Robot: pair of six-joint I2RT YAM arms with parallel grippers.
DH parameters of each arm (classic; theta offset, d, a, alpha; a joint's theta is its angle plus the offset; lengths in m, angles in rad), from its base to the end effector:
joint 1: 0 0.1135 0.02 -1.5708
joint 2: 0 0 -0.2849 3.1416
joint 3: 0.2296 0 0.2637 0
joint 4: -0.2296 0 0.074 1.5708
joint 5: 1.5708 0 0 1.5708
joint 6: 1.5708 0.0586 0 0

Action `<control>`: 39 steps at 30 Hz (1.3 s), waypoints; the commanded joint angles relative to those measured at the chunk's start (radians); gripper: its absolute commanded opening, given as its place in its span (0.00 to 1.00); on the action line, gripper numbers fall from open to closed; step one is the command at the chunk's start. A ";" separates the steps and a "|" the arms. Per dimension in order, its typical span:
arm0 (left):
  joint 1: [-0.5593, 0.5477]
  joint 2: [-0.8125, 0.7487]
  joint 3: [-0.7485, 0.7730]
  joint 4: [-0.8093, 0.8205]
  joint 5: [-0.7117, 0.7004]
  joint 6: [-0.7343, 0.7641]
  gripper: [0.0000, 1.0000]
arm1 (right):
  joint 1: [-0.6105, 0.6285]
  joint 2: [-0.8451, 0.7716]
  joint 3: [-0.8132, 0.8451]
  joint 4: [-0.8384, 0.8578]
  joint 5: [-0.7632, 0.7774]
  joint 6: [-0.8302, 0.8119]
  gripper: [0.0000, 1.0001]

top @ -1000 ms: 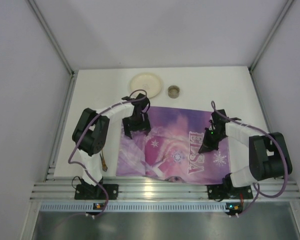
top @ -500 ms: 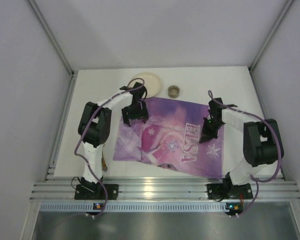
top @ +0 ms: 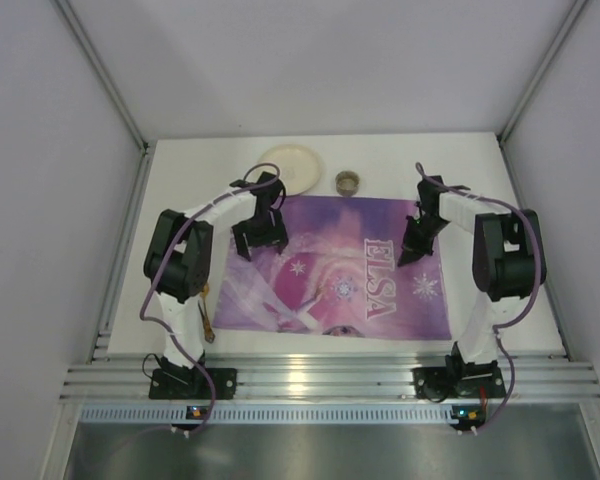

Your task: Set the dinner table for one person

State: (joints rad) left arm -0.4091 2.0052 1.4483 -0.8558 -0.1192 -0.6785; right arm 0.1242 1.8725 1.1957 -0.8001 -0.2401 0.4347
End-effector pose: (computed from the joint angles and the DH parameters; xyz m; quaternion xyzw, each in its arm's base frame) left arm 0.3793 -0.1569 0.1566 -0.1383 0.9855 0.0100 0.0982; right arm 0.3502 0.0578 0.1412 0.1478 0.9806 0.1278 0.0118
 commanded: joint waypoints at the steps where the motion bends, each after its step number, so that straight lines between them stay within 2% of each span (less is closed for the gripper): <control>1: 0.009 -0.083 -0.023 -0.072 -0.094 0.016 0.89 | -0.064 0.074 0.047 0.019 0.042 -0.021 0.00; 7: 0.009 -0.117 0.007 -0.132 -0.158 0.062 0.89 | -0.084 0.080 0.096 0.018 0.027 -0.016 0.00; 11: 0.009 -0.134 0.008 -0.140 -0.136 0.045 0.89 | -0.087 0.057 0.125 -0.002 0.018 -0.024 0.00; 17: 0.009 -0.197 0.069 -0.167 -0.154 0.027 0.89 | -0.083 -0.073 0.093 -0.028 -0.120 0.022 0.01; 18: 0.009 -0.200 0.086 -0.170 -0.155 0.028 0.89 | -0.077 -0.102 0.088 -0.036 -0.125 0.042 0.05; 21: 0.009 -0.223 0.155 -0.158 -0.155 0.033 0.90 | -0.052 -0.229 0.082 -0.076 -0.128 0.055 0.32; 22: 0.009 -0.230 0.178 -0.146 -0.160 0.036 0.91 | -0.041 -0.290 0.078 -0.088 -0.128 0.056 0.49; 25: 0.023 -0.252 0.190 -0.050 -0.163 0.056 0.92 | -0.035 -0.404 0.062 -0.143 -0.117 0.047 0.71; 30: 0.085 -0.220 0.190 0.209 -0.119 0.125 0.93 | -0.035 -0.545 0.025 -0.211 -0.087 0.026 0.75; 36: 0.219 0.045 0.412 0.208 0.081 0.096 0.91 | -0.037 -0.664 -0.034 -0.228 -0.068 0.059 0.77; 39: 0.245 0.153 0.483 0.271 0.182 0.073 0.89 | -0.040 -0.691 -0.035 -0.258 -0.045 0.061 0.77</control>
State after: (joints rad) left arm -0.1986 2.0682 1.8690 -0.6601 -0.0711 -0.5865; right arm 0.0803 1.2255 1.1545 -1.0180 -0.3145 0.4828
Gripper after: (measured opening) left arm 0.898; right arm 0.768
